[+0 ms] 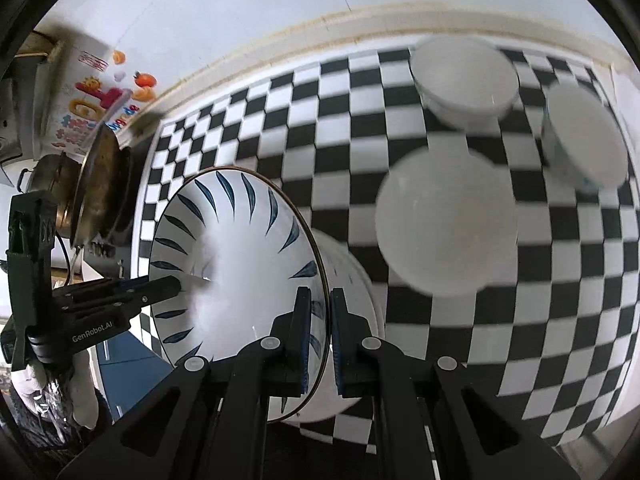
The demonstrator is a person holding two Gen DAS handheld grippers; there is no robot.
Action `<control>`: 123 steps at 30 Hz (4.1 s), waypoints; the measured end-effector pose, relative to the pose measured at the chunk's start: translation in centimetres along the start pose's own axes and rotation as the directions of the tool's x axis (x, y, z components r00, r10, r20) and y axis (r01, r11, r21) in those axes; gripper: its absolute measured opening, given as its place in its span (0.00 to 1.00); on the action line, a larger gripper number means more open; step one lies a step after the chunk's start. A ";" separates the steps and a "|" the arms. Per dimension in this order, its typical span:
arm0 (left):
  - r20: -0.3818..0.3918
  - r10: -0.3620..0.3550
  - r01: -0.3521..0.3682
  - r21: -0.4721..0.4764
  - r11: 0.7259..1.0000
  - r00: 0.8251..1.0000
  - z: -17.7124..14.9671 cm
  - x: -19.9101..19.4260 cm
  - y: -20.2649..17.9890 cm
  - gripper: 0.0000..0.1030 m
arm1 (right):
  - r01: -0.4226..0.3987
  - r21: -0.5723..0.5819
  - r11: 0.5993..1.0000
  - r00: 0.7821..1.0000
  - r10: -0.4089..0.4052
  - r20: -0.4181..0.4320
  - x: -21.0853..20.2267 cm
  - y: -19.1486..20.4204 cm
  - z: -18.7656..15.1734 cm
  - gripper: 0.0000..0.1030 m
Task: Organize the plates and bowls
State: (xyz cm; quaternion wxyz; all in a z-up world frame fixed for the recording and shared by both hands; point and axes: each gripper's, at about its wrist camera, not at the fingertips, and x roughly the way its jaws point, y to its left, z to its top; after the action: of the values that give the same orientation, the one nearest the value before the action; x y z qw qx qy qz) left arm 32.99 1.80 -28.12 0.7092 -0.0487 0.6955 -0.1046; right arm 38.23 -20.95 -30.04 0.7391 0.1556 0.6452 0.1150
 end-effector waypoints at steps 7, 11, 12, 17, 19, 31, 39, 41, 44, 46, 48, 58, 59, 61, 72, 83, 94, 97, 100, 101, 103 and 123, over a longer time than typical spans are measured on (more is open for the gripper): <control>-0.070 0.029 -0.029 0.000 1.000 0.997 -1.2 3.7 -0.5 0.16 | 0.027 0.029 0.999 0.998 -0.026 -0.052 3.6 -2.0 -2.8 0.11; -0.103 0.040 -0.041 -0.003 0.999 0.994 -1.6 5.5 -0.4 0.16 | 0.029 0.043 0.999 0.996 -0.025 -0.085 5.3 -3.0 -3.8 0.11; -0.108 0.045 -0.046 -0.005 0.999 0.993 -1.6 5.7 -0.4 0.17 | 0.031 0.044 0.999 0.995 -0.027 -0.091 5.7 -3.1 -4.0 0.11; -0.121 0.067 -0.069 -0.008 0.998 0.990 -1.8 6.8 -0.2 0.17 | 0.032 0.040 0.999 0.994 -0.027 -0.109 6.9 -3.3 -4.0 0.11; -0.122 0.068 -0.069 -0.009 0.998 0.990 -1.8 7.0 -0.2 0.17 | 0.029 0.043 0.999 0.993 -0.024 -0.114 7.3 -3.3 -3.8 0.11; -0.128 0.104 -0.105 -0.003 0.994 0.986 -1.6 7.0 -0.6 0.17 | 0.074 0.030 0.997 0.988 -0.069 -0.141 8.1 -2.4 -3.2 0.13; -0.131 0.114 -0.117 -0.016 0.993 0.985 -1.6 6.8 -0.8 0.17 | 0.100 0.047 0.994 0.983 -0.091 -0.160 8.6 -1.8 -3.4 0.13; -0.127 0.119 -0.122 -0.015 0.992 0.985 -1.6 6.8 -0.8 0.18 | 0.106 0.052 0.993 0.982 -0.097 -0.162 8.6 -1.7 -3.5 0.13; -0.128 0.118 -0.121 -0.016 0.992 0.985 -1.4 6.6 -0.7 0.18 | 0.122 0.050 0.991 0.980 -0.112 -0.167 8.6 -1.5 -3.4 0.13; -0.132 0.115 -0.118 -0.019 0.993 0.985 -1.2 6.5 -0.6 0.18 | 0.133 0.045 0.990 0.978 -0.124 -0.169 8.6 -1.4 -3.4 0.13; -0.136 0.105 -0.110 -0.029 0.993 0.985 -1.1 6.4 -0.4 0.18 | 0.143 0.040 0.989 0.976 -0.134 -0.171 8.7 -1.2 -3.4 0.13; -0.161 0.080 -0.088 -0.043 0.995 0.984 -0.5 6.5 0.8 0.18 | 0.160 0.072 0.984 0.973 -0.146 -0.179 8.7 -1.2 -3.6 0.14; -0.167 0.075 -0.084 -0.043 0.996 0.983 -0.4 6.5 0.9 0.18 | 0.162 0.075 0.984 0.973 -0.146 -0.178 8.6 -1.3 -3.6 0.14; -0.178 0.066 -0.075 -0.045 0.996 0.982 -0.2 6.5 1.1 0.18 | 0.164 0.088 0.983 0.973 -0.146 -0.179 8.6 -1.4 -3.6 0.14; -0.154 0.061 -0.062 0.003 0.998 0.986 1.1 4.8 1.9 0.19 | 0.202 0.138 0.970 0.974 -0.184 -0.131 6.4 -1.4 -3.6 0.18; 0.052 0.138 -0.140 0.035 0.990 0.989 -1.2 -0.7 0.8 0.42 | 0.234 0.099 0.967 0.972 -0.234 -0.012 2.8 1.7 -5.5 0.51; 0.254 0.130 -0.138 0.011 0.990 0.958 -7.0 -8.7 -1.8 0.78 | 0.238 0.024 0.971 0.960 -0.239 0.149 -4.5 6.4 -10.6 0.81; 0.294 0.133 -0.140 0.006 0.990 0.947 -8.9 -10.9 -2.7 0.84 | 0.249 -0.014 0.968 0.947 -0.241 0.211 -7.6 8.2 -12.5 0.82; 0.330 0.138 -0.149 0.011 0.989 0.934 -11.1 -13.0 -3.4 0.84 | 0.254 -0.031 0.967 0.935 -0.237 0.265 -10.6 9.5 -14.4 0.83; 0.343 0.141 -0.155 0.012 0.988 0.929 -11.8 -13.8 -3.5 0.84 | 0.254 -0.031 0.967 0.931 -0.236 0.277 -11.4 9.8 -14.8 0.83; 0.364 0.137 -0.152 0.012 0.988 0.921 -13.4 -15.3 -3.9 0.84 | 0.250 -0.032 0.968 0.925 -0.229 0.303 -13.2 10.3 -15.9 0.83; 0.385 0.068 -0.078 0.009 0.997 0.920 -14.1 -18.0 -3.4 0.84 | 0.217 -0.035 0.976 0.922 -0.193 0.336 -18.0 12.3 -18.0 0.84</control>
State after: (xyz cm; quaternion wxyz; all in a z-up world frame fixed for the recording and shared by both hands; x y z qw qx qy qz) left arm 18.52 3.50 -10.19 0.8358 -0.0336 0.5429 -0.0750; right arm 18.23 -14.75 -11.04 0.8500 0.0777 0.5200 0.0324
